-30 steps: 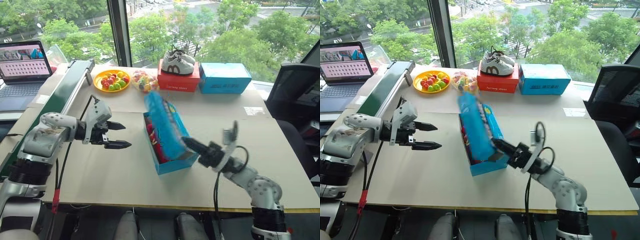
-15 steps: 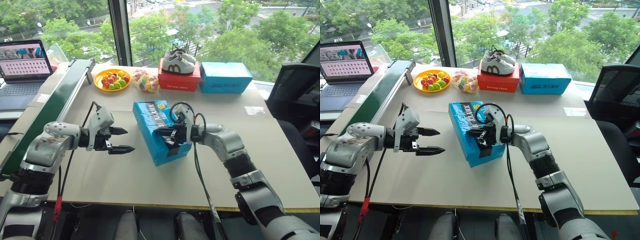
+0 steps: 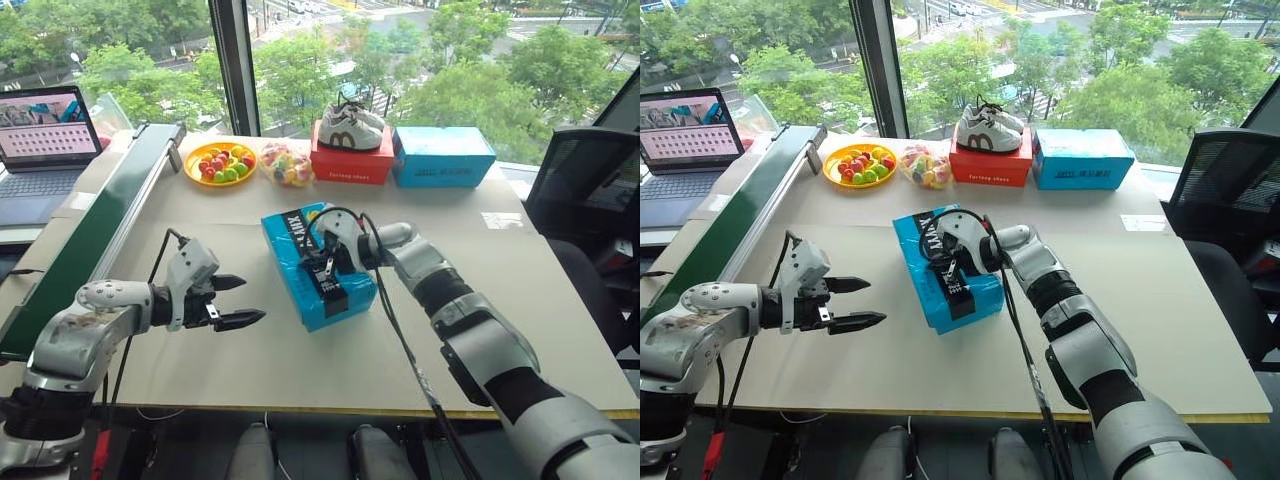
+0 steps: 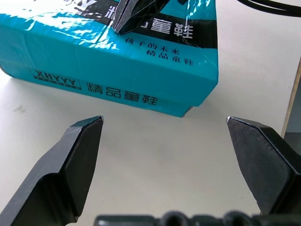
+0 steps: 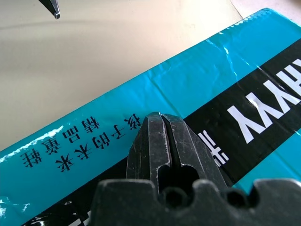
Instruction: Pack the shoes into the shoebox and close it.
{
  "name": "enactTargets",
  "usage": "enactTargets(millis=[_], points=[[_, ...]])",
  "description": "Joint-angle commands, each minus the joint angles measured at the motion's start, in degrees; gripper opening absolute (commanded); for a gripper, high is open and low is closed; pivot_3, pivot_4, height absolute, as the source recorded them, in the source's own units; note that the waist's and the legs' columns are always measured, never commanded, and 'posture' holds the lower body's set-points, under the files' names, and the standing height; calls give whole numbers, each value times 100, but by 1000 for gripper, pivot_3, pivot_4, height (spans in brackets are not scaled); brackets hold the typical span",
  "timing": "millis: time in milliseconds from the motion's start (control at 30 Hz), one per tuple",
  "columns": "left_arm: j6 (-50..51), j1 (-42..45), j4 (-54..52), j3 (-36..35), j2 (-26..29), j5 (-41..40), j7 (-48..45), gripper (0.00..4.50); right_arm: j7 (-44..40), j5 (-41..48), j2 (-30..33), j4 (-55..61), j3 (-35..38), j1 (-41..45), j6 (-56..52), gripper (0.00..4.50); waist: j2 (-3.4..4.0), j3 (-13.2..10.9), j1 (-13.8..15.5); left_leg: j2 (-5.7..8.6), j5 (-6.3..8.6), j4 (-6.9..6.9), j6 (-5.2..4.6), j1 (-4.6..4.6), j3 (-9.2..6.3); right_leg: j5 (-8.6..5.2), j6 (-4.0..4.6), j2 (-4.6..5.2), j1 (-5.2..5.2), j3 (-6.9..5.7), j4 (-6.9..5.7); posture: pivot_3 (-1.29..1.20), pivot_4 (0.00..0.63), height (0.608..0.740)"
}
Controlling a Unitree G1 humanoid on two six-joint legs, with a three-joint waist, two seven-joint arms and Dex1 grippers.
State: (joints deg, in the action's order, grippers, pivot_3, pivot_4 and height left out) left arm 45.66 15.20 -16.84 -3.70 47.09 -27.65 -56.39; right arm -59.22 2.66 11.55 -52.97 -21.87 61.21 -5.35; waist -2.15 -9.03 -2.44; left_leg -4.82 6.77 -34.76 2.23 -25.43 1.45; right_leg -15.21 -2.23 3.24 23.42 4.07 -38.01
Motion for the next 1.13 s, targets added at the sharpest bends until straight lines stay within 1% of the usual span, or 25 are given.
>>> enactTargets(millis=[33, 133, 200, 233, 300, 333, 367, 400, 467, 500, 567, 600, 633, 700, 767, 833, 933, 1000, 1067, 1133], points=[[12, 3, -172, -166, 49, -120, 81, 4500, 49, -278, 131, 76, 12, -321, -77, 40, 0, 0, 3, 0, 1, 3, 1, 16, 0, -4, 2, 1, -14, -1, 1, 0, 150, 740], [-45, 68, -87, -41, -5, -90, 138, 4500, -12, 242, 295, 1017, 566, -476, -597, 40, 0, -1, 27, 0, 19, 4, 30, 20, 0, -10, 0, 3, -21, -3, 1, 0, 150, 740], [-159, 147, 42, -25, -106, -42, 238, 4500, 39, 557, 513, 1976, 948, -699, -1047, 589, 0, -2, 54, 1, 16, 2, 26, 12, 0, -12, -3, 5, -18, -4, 2, 0, 150, 740], [-221, 176, 100, -35, -143, -41, 246, 4500, 40, 684, 650, 2458, 1090, -823, -1329, 756, 1, -2, 70, 1, 15, 3, 24, 4, 0, -12, -4, 5, -15, -4, 3, 0, 150, 740], [-525, 208, 203, -91, -231, 2, 245, 4500, -58, 891, 1084, 3542, 1289, -1171, -1899, 1453, 2, -3, 91, 2, 3, 2, 4, -19, 1, -13, -6, 5, 8, -3, 3, 0, 150, 740], [-695, 219, 253, -117, -269, 39, 246, 4500, -87, 965, 1269, 3965, 1359, -1319, -2115, 1708, 2, -3, 108, 2, 2, 3, 3, -36, 1, -13, -5, 5, 25, -3, 2, 0, 150, 740], [-888, 215, 333, -82, -285, 154, 268, 4500, -80, 1074, 1508, 4410, 1515, -1514, -2349, 2124, 3, -3, 128, 2, 1, 2, 2, -64, 2, -12, -5, 4, 61, -1, -4, 0, 150, 740], [-1178, 195, 438, 6, -292, 379, 335, 4500, -53, 1133, 1741, 4759, 1652, -1715, -2497, 2428, 3, -3, 151, 2, 0, 0, 1, -83, 1, -11, -5, 3, 78, -2, -7, 0, 150, 740], [-1667, 194, 697, 91, -396, 786, 645, 4500, 97, 1093, 2117, 5169, 1836, -2067, -2637, 3120, 2, -3, 177, 2, 1, 0, 2, -86, 0, -11, -5, 2, 78, -3, -4, 0, 150, 740], [-1837, 222, 835, 13, -536, 866, 855, 4500, 254, 1070, 2256, 5260, 1998, -2235, -2672, 3480, 2, -3, 182, 3, 1, 1, 2, -85, 2, -12, -5, 3, 77, -2, -1, 0, 150, 740], [-1991, 236, 991, -206, -812, 800, 1099, 4500, 548, 1100, 2433, 5334, 2391, -2570, -2705, 4205, 2, -4, 183, 4, 1, -5, 2, -85, 5, -11, -6, 6, 74, -1, 2, 0, 150, 740], [-2110, 188, 1038, -288, -916, 795, 1179, 4500, 699, 1060, 2508, 5328, 2550, -2758, -2635, 4449, 1, -4, 183, 4, 1, -10, 2, -85, 6, -9, -10, 6, 73, 0, 4, 0, 150, 740], [-2264, 108, 1085, -355, -1008, 823, 1260, 4500, 844, 991, 2561, 5307, 2668, -2948, -2495, 4449, 0, -4, 181, 5, 1, -15, 2, -85, 7, -7, -12, 7, 70, 0, 4, 0, 150, 740], [-2685, -315, 1268, -451, -1200, 943, 1398, 4500, 1549, 1026, 2297, 5137, 3281, -3445, -2231, 4449, -1, -3, 165, 4, 1, -17, 2, -85, 7, -6, -14, 6, 68, 2, 6, 0, 150, 740], [-2992, -649, 1354, -479, -1372, 1055, 1554, 4500, 1990, 909, 2114, 5148, 3474, -3943, -1891, 4449, 1, -1, 148, 4, 1, -7, 2, -74, 9, -7, -12, 7, 64, 6, 8, 0, 150, 740], [-3362, -966, 1475, -481, -1680, 1204, 1858, 4500, 2450, 887, 1753, 5241, 3661, -4501, -1604, 4449, 1, -1, 154, 4, 1, 0, 2, -75, 10, -7, -12, 7, 69, 8, 6, 0, 150, 740], [-4248, -1300, 1849, -419, -2191, 1722, 2572, 4500, 3069, 640, 1197, 5300, 3617, -5287, -916, 4449, 1, -1, 164, 5, 1, -4, 1, -75, 9, -7, -12, 7, 67, 8, 4, 0, 150, 740], [-4574, -1503, 1972, -313, -2493, 1943, 2862, 4500, 3424, 524, 771, 5258, 3553, -5721, -435, 4449, 2, 0, 165, 6, 0, -10, 2, -74, 9, -5, -16, 8, 63, 8, 6, 0, 150, 740], [-4751, -1592, 2045, -291, -2724, 2016, 3056, 4500, 3692, 398, 528, 5175, 3508, -5930, -104, 4449, 5, 1, 158, 7, 1, -13, 4, -72, 9, -4, -23, 10, 61, 9, 7, 0, 150, 740], [-4734, -1612, 2076, -209, -2841, 2109, 3161, 4500, 3880, 204, 444, 5074, 3385, -6047, 145, 4449, 4, 1, 151, 8, 3, -15, 9, -71, 12, -7, -45, 14, 62, 10, 9, 0, 150, 740]])
